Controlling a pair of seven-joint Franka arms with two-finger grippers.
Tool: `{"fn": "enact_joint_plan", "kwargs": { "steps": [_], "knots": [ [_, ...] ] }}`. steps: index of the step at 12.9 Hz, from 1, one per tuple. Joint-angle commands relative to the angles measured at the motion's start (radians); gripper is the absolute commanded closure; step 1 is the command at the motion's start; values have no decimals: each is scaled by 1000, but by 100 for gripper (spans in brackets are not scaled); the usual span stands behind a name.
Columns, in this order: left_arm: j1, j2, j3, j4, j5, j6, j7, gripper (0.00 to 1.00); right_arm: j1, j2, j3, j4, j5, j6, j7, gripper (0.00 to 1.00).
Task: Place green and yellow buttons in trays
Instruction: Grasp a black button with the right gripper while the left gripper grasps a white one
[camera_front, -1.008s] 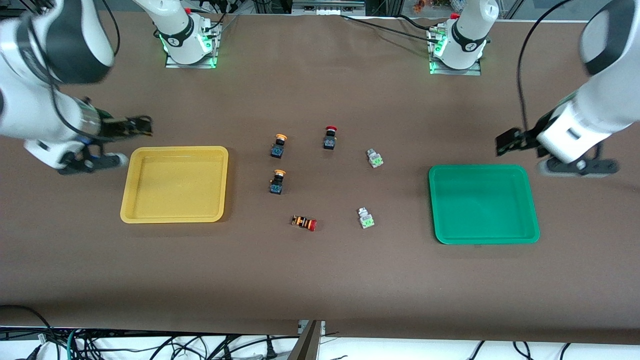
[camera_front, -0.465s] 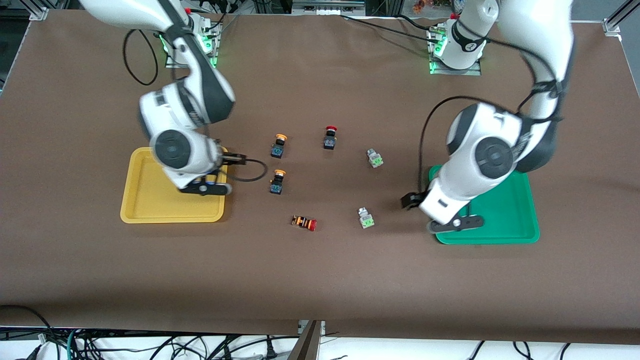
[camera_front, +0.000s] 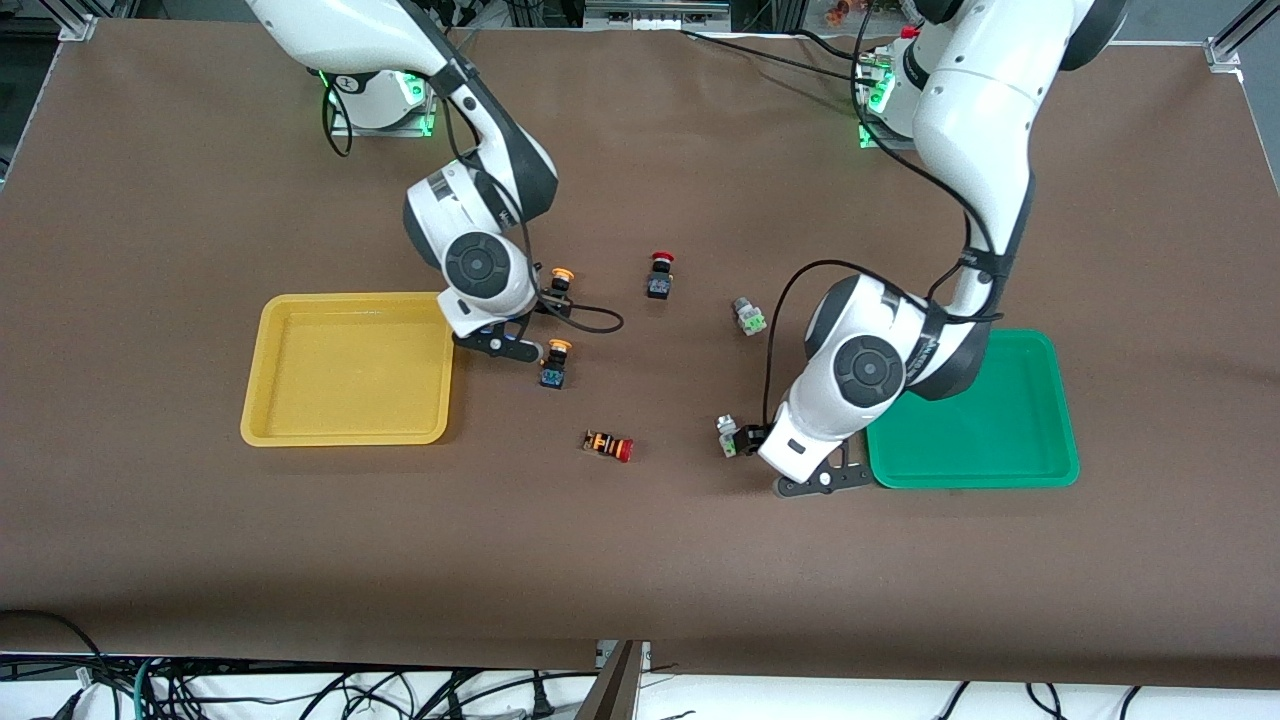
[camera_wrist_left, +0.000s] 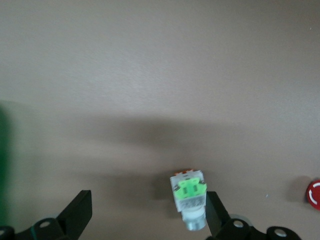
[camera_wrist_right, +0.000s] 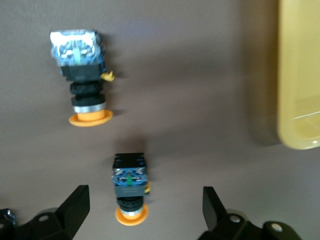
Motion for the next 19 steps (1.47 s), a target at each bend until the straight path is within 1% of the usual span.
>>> {"fn": "enact_joint_plan", "kwargs": {
  "steps": [1,2,3,6,7,8,9,10,12,13,14,15,16,17,18,19],
  "knots": [
    [-50,64,19,45,-13,48,-23,0,25,4,-2,-64,19,106,44,0],
    [-85,80,30,43,-10,72,-23,0,30,13,-2,-67,19,117,44,0],
    [-98,94,42,43,-3,79,-23,0,36,19,-2,-67,20,132,46,0],
    [-104,111,42,34,68,81,-14,0,43,42,-2,-70,19,158,44,0],
    [-104,114,41,34,104,84,-9,30,43,43,-2,-72,19,158,44,2],
    [-95,111,41,34,132,84,-9,63,43,43,-2,-77,19,160,43,9],
    [-95,108,41,34,134,83,-11,89,43,44,-2,-80,19,166,41,19],
    [-97,108,41,36,131,83,-12,100,43,44,-2,-87,19,174,40,32],
    [-97,95,41,42,137,76,-14,100,43,47,-2,-89,19,177,40,59],
    [-91,71,41,36,137,64,-11,100,43,47,-2,-89,19,177,40,68],
    [-83,47,41,40,137,11,6,100,43,47,-2,-89,19,177,38,76],
    [-68,8,42,45,131,-62,38,100,43,47,-2,-87,19,175,38,82],
    [-33,-30,35,45,125,-130,96,100,42,37,-2,-80,17,163,23,85],
    [-5,-71,33,40,125,-198,168,100,39,8,-8,-72,17,142,8,85],
    [24,-96,34,34,126,-274,266,100,34,-22,-25,-60,14,88,-40,85],
    [63,-102,35,31,131,-355,398,100,33,-52,-78,-46,14,15,-119,85]
  ]
}}
